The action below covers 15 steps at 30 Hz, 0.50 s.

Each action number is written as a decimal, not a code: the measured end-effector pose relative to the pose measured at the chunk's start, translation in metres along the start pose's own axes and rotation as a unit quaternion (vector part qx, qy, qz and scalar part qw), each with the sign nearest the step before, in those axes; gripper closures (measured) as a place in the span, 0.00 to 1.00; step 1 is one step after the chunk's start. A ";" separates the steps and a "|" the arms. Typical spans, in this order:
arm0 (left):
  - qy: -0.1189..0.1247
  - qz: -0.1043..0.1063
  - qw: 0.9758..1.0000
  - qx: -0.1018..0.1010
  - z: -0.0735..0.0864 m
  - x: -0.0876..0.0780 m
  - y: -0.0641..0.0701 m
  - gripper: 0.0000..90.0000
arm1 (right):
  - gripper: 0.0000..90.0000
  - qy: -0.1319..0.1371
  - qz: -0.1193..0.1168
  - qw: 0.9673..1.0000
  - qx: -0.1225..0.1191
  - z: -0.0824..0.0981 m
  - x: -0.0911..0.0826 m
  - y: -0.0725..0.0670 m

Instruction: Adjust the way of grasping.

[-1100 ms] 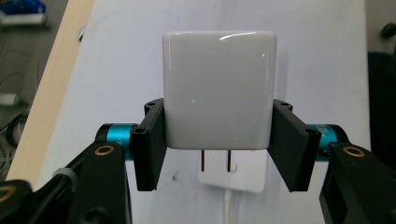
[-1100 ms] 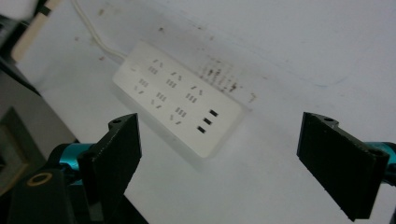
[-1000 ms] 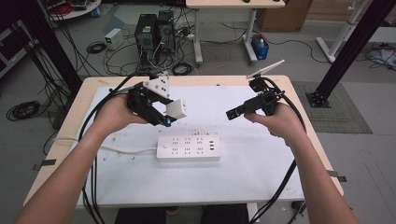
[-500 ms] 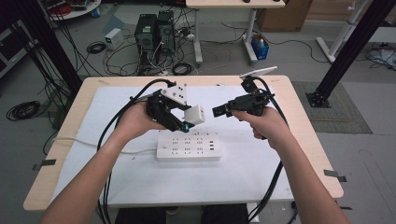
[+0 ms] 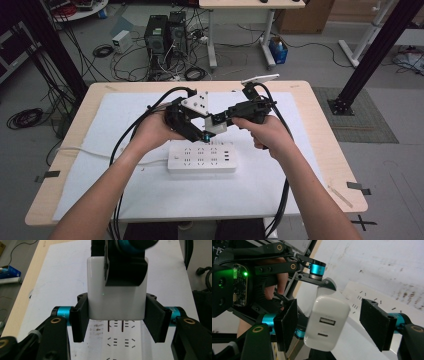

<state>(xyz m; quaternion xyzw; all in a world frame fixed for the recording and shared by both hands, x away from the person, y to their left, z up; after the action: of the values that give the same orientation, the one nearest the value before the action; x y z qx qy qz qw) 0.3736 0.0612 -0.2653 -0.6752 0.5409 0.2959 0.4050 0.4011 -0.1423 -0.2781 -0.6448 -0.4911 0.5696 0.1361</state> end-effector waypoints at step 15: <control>-0.005 -0.016 1.000 0.007 0.000 0.003 0.001 0.47 | 0.62 -0.002 -0.004 1.000 0.004 -0.001 0.008 0.001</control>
<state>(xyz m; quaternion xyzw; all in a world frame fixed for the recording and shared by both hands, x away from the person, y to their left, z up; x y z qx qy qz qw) 0.3738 0.0597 -0.2679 -0.6792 0.5305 0.2885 0.4172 0.4017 -0.1359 -0.2832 -0.6408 -0.4921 0.5725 0.1399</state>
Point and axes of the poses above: each handheld gripper's, and its own axes: x roughly forward along the jaws, z roughly out of its underside, y roughly to its right, the point moved 1 cm from there along x, roughly forward along the jaws, and after that the axes turned 12 degrees about -y, right-handed, at the moved point
